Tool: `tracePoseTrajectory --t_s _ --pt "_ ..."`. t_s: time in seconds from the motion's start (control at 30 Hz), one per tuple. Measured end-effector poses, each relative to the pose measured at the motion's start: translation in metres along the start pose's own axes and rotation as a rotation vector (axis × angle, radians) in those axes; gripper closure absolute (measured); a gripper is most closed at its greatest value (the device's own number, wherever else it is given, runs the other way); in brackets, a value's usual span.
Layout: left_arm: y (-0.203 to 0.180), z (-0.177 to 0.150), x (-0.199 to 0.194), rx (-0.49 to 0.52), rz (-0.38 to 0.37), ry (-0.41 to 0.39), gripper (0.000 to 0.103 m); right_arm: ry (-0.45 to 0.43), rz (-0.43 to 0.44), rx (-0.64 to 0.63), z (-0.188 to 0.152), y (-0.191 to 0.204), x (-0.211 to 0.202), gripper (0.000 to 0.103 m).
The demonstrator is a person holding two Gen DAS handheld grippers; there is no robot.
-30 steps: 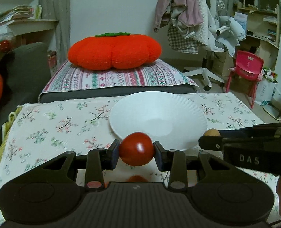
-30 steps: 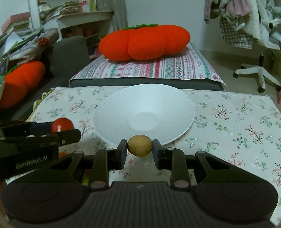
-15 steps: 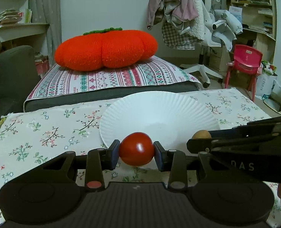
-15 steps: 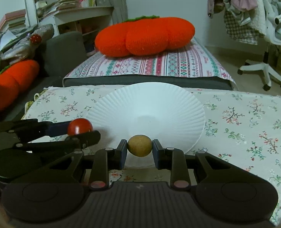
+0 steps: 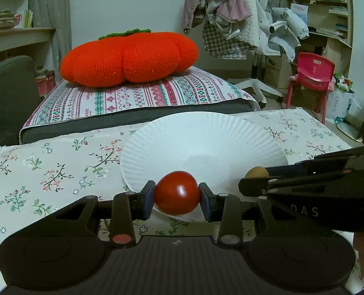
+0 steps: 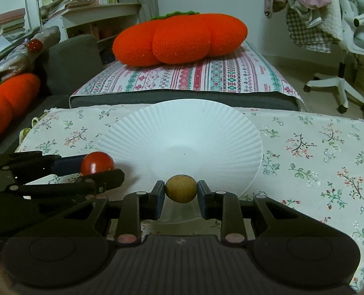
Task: Organize fruits
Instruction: 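Carry both fruits over the white plate and open both tools, then move both tools back toward the remaining fruit cluster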
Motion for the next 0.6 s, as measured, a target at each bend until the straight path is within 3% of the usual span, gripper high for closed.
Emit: tracePoseTrajectory --t_s 0.4,0.6 --pt "0.007 0.003 -0.005 -0.040 0.005 0.011 0.074 -0.014 0.000 0.027 0.005 -0.007 -0.011 0.075" --pt "0.011 0.008 -0.013 -0.075 0.025 0.015 0.063 -0.027 -0.015 0.074 0.010 -0.015 -0.021 0.065"
Point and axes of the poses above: each gripper's, at about its wrist camera, not at the fingertips, and x roughly the way its jaws point, y to its left, z to its top, the point moved 1 cm from there along x, roughly the way its jaws point, and after that the axes turned 4 degrees about -x, right-handed, at the moved point
